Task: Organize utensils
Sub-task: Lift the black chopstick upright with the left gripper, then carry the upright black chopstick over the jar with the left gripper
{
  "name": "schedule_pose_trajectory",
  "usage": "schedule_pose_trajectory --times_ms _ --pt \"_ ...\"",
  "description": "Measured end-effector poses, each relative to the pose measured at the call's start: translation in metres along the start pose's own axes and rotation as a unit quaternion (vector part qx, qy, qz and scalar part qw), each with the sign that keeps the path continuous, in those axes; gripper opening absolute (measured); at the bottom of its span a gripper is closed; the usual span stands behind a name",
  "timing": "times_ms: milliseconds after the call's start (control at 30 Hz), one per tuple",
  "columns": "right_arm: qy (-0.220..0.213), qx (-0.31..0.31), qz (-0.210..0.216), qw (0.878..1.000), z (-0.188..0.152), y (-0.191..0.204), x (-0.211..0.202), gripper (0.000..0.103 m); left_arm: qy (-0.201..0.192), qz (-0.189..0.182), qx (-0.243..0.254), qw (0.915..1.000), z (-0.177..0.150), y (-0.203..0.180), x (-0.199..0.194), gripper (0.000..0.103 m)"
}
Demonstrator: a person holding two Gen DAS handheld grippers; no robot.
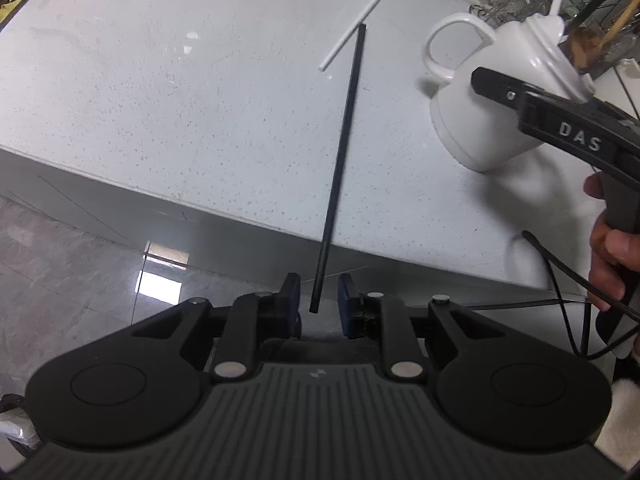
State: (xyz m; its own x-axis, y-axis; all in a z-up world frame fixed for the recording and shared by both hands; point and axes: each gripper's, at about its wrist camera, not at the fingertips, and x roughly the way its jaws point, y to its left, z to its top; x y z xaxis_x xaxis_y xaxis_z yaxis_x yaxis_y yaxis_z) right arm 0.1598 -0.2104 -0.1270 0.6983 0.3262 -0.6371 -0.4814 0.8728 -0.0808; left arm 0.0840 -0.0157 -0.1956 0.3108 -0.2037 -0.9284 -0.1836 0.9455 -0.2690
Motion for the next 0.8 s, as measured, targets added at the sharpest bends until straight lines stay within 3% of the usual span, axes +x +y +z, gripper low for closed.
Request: schedule_pose_trajectory --times_ms 33,67,233,367,800 --pt "-0.001 0.000 0.000 1.000 -0.001 0.000 0.000 0.092 0.002 0.006 0.001 1.0000 0.002 -0.001 0.002 0.009" --pt "-0.003 -0.001 0.001 1.000 -0.001 0.000 0.000 0.092 0.002 0.010 0.004 0.9999 0.003 -0.002 0.002 0.007" --pt "-0.004 -0.005 0.004 1.000 -0.001 -0.001 0.000 0.092 -0.020 0.008 0.011 0.9997 0.011 -0.008 -0.018 0.006" --pt "-0.005 -0.008 0.004 1.000 -0.001 0.002 0.000 0.092 -0.060 -0.002 0.000 0.9982 0.027 -0.012 -0.052 0.005" --pt "0.006 -0.007 0.003 1.000 0.010 0.015 0.008 0.092 -0.180 -0.010 0.017 0.9834 0.069 -0.015 -0.136 0.005"
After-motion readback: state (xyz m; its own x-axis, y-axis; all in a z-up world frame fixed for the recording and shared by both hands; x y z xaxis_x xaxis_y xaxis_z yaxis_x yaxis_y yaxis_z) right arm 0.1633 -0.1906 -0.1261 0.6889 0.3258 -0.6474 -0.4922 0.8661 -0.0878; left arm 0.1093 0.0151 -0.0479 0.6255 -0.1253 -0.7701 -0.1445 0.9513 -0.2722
